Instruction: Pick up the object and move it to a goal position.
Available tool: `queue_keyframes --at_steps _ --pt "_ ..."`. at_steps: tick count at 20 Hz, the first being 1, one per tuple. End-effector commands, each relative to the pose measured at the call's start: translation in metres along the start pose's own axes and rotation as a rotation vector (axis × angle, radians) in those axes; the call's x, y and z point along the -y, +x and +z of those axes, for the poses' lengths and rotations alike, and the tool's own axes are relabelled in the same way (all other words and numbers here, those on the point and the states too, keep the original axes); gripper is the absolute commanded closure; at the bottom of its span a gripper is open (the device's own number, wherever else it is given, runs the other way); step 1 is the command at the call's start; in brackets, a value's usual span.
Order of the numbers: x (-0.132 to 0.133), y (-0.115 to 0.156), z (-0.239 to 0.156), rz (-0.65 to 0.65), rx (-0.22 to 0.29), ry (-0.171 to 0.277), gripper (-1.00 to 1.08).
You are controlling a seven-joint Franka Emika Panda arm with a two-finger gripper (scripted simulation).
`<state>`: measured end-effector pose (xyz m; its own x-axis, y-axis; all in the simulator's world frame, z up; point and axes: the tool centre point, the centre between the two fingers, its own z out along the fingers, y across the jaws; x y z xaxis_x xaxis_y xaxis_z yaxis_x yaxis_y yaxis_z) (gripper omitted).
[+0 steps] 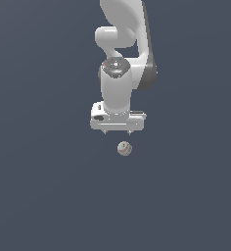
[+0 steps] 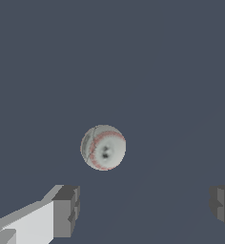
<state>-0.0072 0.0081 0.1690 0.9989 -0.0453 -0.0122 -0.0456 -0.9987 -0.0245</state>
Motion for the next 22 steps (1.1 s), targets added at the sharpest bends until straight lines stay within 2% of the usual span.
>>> queue_keyframes --at_steps 1,11,22 --pt "0.000 0.000 0.000 0.000 0.000 0.000 -0.92" --pt "0.023 -0.015 0.012 -0.034 0.051 0.014 -0.92" --pt "0.024 -0.013 0.018 0.019 0.044 0.010 -0.92"
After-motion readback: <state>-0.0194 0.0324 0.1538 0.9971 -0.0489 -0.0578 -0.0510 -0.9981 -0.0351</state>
